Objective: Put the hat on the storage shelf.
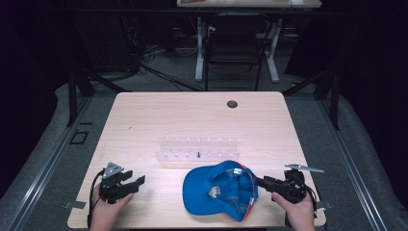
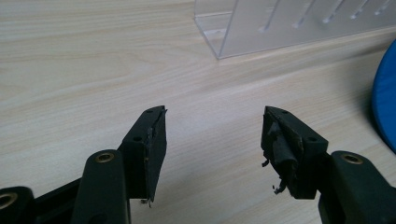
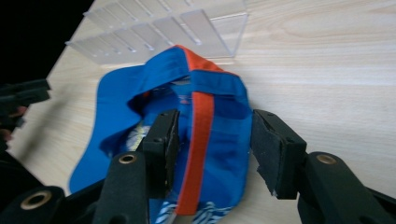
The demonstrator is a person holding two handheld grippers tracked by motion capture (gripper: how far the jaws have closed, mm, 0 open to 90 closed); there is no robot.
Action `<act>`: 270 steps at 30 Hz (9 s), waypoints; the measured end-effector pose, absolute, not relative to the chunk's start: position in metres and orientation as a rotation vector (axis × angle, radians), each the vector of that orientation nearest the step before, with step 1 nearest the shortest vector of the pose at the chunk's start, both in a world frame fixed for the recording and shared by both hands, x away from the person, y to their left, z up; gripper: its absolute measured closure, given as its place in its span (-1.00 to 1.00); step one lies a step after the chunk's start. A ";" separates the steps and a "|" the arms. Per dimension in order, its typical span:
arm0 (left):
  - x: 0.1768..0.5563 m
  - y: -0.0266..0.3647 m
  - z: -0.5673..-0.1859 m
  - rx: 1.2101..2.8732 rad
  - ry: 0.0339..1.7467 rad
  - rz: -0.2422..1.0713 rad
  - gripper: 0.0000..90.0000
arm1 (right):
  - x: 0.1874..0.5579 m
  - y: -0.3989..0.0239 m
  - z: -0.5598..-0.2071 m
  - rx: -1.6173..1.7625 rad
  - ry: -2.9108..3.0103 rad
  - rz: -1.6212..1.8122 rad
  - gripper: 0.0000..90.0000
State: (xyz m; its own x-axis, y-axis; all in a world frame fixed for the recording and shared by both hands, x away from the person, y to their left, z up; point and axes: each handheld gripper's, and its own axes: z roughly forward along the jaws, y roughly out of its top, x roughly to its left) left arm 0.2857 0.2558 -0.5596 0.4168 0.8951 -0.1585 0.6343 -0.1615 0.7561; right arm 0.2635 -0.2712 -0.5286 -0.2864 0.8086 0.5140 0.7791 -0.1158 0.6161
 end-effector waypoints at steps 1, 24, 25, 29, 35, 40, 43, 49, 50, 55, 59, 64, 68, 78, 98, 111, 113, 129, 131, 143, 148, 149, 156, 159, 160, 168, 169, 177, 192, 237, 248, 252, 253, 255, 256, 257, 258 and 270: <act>0.286 0.255 -0.560 1.886 1.303 0.409 -0.09 | 0.263 -0.271 -0.528 1.864 2.073 1.407 0.17; 0.286 0.252 -0.560 1.915 1.288 0.400 -0.07 | 0.274 -0.268 -0.516 2.005 2.241 1.231 0.30; 0.286 0.251 -0.560 1.923 1.290 0.397 -0.07 | 0.275 -0.268 -0.516 2.012 2.250 1.237 0.30; 0.285 0.250 -0.561 1.922 1.284 0.399 -0.07 | 0.278 -0.268 -0.519 2.027 2.288 1.239 0.30; 0.286 0.250 -0.561 1.936 1.282 0.397 -0.07 | 0.284 -0.266 -0.524 2.044 2.312 1.250 0.27; 0.286 0.250 -0.561 1.938 1.284 0.398 -0.07 | 0.289 -0.261 -0.529 2.060 2.327 1.232 0.27; 0.286 0.250 -0.561 1.940 1.284 0.397 -0.07 | 0.292 -0.257 -0.534 2.070 2.342 1.207 0.27; 0.286 0.250 -0.561 1.943 1.283 0.395 -0.07 | 0.295 -0.250 -0.540 2.079 2.378 1.236 0.32; 0.286 0.250 -0.561 1.943 1.283 0.395 -0.07 | 0.295 -0.250 -0.540 2.072 2.386 1.237 0.34; 0.286 0.250 -0.561 1.952 1.286 0.399 -0.05 | 0.295 -0.249 -0.538 2.075 2.396 1.261 0.37; 0.286 0.249 -0.562 1.948 1.286 0.412 -0.03 | 0.293 -0.250 -0.535 2.083 2.400 1.293 0.39; 0.286 0.249 -0.562 1.949 1.287 0.412 -0.03 | 0.292 -0.251 -0.532 2.075 2.412 1.303 0.43; 0.286 0.248 -0.562 1.953 1.288 0.421 -0.03 | 0.292 -0.253 -0.529 2.077 2.422 1.314 0.47; 0.286 0.248 -0.562 1.961 1.289 0.428 -0.02 | 0.291 -0.256 -0.525 2.080 2.431 1.332 0.57; 0.286 0.247 -0.562 1.981 1.287 0.445 0.00 | 0.292 -0.256 -0.514 2.075 2.431 1.269 0.73; 0.286 0.247 -0.563 1.971 1.293 0.444 0.00 | 0.293 -0.255 -0.491 2.083 2.444 1.160 0.73; 0.286 0.247 -0.563 1.972 1.293 0.443 0.00 | 0.295 -0.255 -0.485 2.083 2.469 1.125 0.73; 0.286 0.248 -0.563 1.977 1.293 0.439 0.00 | 0.304 -0.248 -0.448 2.028 2.515 1.001 0.73; 0.287 0.248 -0.564 1.973 1.293 0.440 0.00 | 0.306 -0.248 -0.444 2.024 2.522 0.990 0.73; 0.287 0.248 -0.564 1.972 1.298 0.433 0.00 | 0.314 -0.241 -0.428 2.048 2.543 0.941 0.73; 0.287 0.248 -0.564 1.972 1.296 0.433 0.00 | 0.317 -0.239 -0.419 2.048 2.558 0.948 0.73; 0.287 0.248 -0.564 1.971 1.296 0.433 0.00 | 0.318 -0.240 -0.417 2.040 2.579 0.928 0.73; 0.287 0.248 -0.564 1.974 1.294 0.432 0.00 | 0.321 -0.237 -0.398 2.043 2.575 0.933 0.73; 0.287 0.248 -0.564 1.971 1.295 0.433 0.00 | 0.322 -0.236 -0.391 2.056 2.561 0.959 0.73; 0.287 0.248 -0.564 1.971 1.295 0.433 0.00 | 0.322 -0.236 -0.390 2.060 2.557 0.961 0.73; 0.287 0.248 -0.564 1.988 1.295 0.426 0.00 | 0.326 -0.240 -0.373 2.070 2.567 0.983 0.73; 0.287 0.248 -0.564 1.987 1.297 0.424 0.00 | 0.326 -0.239 -0.371 2.083 2.548 0.997 0.73; 0.287 0.248 -0.564 1.987 1.296 0.428 0.00 | 0.326 -0.238 -0.357 2.087 2.553 0.997 0.74; 0.287 0.248 -0.564 1.988 1.293 0.422 0.00 | 0.329 -0.238 -0.329 2.129 2.542 1.089 0.74; 0.285 0.243 -0.563 1.980 1.271 0.436 0.00 | 0.374 -0.217 -0.269 2.170 2.392 1.347 0.74; 0.284 0.242 -0.560 1.963 1.268 0.444 -0.02 | 0.389 -0.203 -0.269 2.164 2.352 1.382 0.74; 0.284 0.240 -0.560 1.965 1.263 0.448 -0.03 | 0.393 -0.196 -0.268 2.157 2.350 1.390 0.74; 0.284 0.240 -0.560 1.966 1.260 0.452 -0.03 | 0.394 -0.194 -0.268 2.156 2.352 1.395 0.74; 0.283 0.239 -0.559 1.970 1.255 0.463 -0.03 | 0.396 -0.188 -0.267 2.147 2.352 1.408 0.74; 0.283 0.239 -0.559 1.969 1.256 0.462 -0.03 | 0.398 -0.186 -0.268 2.144 2.352 1.410 0.74; 0.283 0.239 -0.558 1.968 1.257 0.455 -0.03 | 0.399 -0.183 -0.268 2.143 2.357 1.406 0.74; 0.283 0.239 -0.559 1.961 1.261 0.461 -0.03 | 0.400 -0.180 -0.269 2.145 2.352 1.404 0.74; 0.281 0.235 -0.556 1.952 1.237 0.449 0.03 | 0.416 -0.148 -0.276 2.136 2.357 1.433 0.74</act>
